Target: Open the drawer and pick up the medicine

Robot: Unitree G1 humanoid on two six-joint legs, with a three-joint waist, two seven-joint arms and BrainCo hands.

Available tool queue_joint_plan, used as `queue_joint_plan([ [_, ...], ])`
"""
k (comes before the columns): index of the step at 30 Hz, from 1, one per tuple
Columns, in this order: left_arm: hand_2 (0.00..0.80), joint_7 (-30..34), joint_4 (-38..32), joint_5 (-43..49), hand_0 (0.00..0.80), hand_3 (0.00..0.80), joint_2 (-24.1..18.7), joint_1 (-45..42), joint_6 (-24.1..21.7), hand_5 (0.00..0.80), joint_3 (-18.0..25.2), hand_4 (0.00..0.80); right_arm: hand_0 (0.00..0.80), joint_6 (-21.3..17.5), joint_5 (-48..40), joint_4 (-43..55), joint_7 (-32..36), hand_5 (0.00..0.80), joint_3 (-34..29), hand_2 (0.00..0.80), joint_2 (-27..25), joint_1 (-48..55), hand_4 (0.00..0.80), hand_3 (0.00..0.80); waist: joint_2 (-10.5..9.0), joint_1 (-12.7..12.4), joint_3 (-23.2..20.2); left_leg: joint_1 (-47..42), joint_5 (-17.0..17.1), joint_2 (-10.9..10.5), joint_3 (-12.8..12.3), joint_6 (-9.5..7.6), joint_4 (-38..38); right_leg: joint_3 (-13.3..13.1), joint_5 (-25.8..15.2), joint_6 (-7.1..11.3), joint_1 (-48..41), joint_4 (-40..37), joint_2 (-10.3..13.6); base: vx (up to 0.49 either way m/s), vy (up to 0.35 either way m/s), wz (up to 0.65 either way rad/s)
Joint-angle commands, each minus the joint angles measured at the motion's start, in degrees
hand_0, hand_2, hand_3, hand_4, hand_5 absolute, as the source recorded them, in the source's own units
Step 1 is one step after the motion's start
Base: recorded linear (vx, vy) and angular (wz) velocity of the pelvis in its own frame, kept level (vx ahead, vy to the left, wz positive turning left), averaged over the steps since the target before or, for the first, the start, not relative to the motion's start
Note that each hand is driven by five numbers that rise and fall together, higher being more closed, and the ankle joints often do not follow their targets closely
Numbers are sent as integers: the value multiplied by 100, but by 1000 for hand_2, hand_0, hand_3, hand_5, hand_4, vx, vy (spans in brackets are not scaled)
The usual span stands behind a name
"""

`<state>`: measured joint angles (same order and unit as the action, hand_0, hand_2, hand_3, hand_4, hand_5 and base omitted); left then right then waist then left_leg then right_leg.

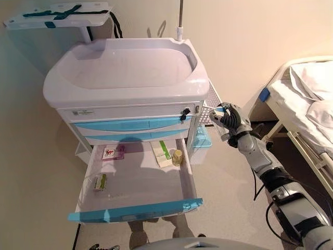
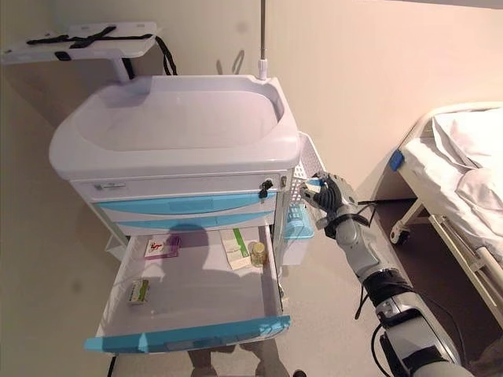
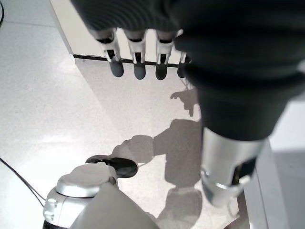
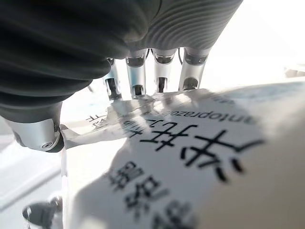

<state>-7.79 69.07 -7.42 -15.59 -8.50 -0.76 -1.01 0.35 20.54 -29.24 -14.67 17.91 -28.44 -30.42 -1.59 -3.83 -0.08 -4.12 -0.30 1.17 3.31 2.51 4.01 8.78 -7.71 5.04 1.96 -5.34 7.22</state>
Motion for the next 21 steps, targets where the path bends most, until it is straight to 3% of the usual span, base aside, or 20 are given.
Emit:
queue_joint_plan([
  [1,0,-33,391,339,0,0,-210,254,-42,0,-15,0,800,-101,-172,27,-273,800,-56,800,-168,-789,800,800,-281,-99,-16,567,117,-254,345,-169,-122,168,368,339,-100,336,82,0,0,0],
  [21,0,-63,638,573,0,0,-223,185,55,0,-143,0,800,-76,-274,-3,-396,800,205,800,-471,-1830,800,800,-430,-221,81,634,80,-282,354,-190,-167,164,348,358,-22,353,93,1,1,0],
])
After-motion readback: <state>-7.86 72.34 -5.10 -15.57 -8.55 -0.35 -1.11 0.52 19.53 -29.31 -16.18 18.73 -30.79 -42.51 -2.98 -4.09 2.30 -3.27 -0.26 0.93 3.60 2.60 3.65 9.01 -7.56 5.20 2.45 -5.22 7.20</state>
